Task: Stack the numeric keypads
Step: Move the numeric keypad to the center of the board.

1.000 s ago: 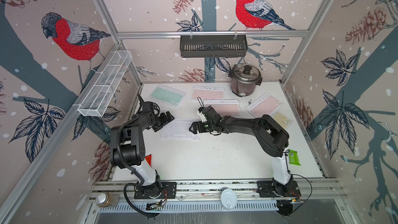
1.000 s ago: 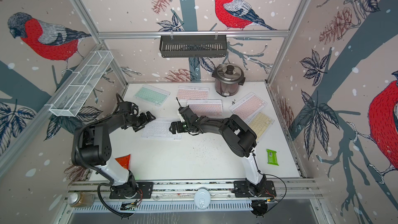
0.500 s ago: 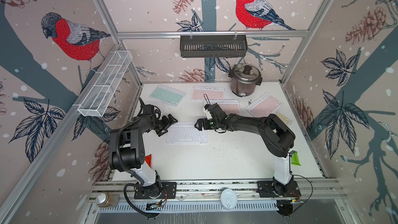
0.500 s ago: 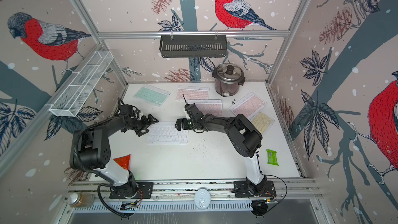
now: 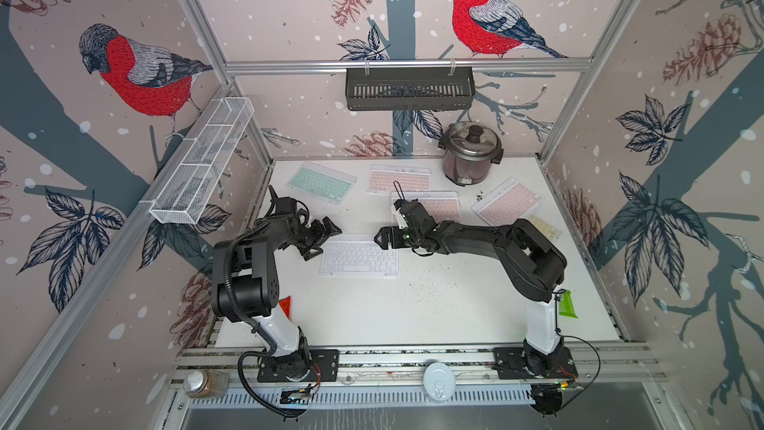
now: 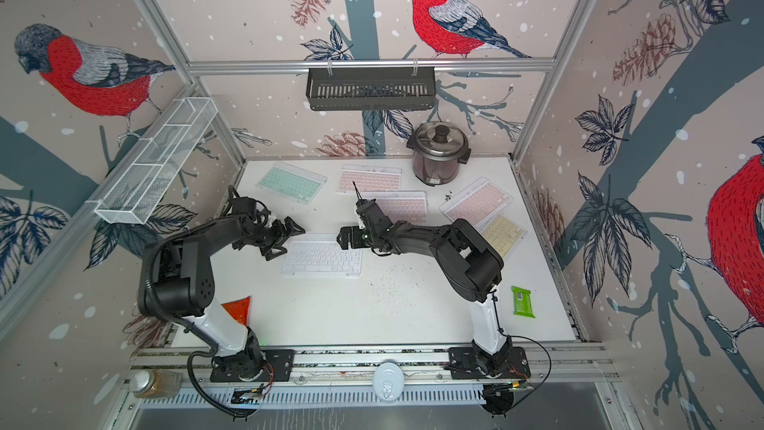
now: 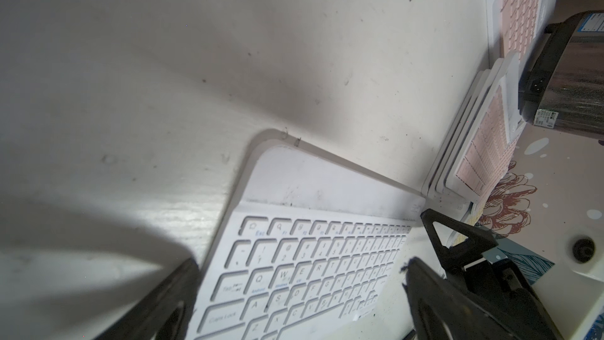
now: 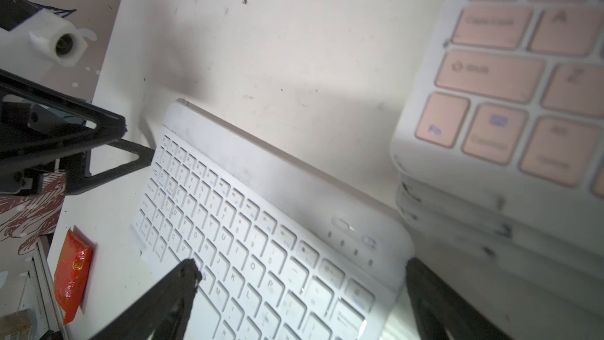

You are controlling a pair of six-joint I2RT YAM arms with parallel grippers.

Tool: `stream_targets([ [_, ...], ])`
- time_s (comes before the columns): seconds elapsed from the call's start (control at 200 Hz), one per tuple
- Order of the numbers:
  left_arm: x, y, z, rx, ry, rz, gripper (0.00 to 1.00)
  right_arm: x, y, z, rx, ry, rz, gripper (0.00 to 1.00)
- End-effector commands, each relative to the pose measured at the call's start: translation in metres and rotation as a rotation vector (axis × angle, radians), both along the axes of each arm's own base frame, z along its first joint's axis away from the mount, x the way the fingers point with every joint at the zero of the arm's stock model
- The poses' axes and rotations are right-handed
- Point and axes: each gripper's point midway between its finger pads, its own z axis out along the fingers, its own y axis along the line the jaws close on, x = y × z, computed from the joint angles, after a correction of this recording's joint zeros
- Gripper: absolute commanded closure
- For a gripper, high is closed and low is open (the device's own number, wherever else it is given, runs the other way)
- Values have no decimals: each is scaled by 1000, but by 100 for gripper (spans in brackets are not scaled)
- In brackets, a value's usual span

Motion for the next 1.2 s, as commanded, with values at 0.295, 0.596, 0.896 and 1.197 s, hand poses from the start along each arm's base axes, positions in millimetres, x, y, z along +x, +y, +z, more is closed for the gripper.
stream_targets([
  [0.295,-35,-15,-38,48,161,-73,1,-14,-33,-7,61,52,-93,0],
  [0.596,-39,-25,-38,30,153,-103,2,-16,-54,6,155,66,-168,0],
  [0.896,-40,-35,-38,5,147,-127,2,-14,-76,12,309,90,-260,0],
  [1.197,-43,-46,-39,-7,147,-161,1,-18,-75,20,478,134,-285,0],
])
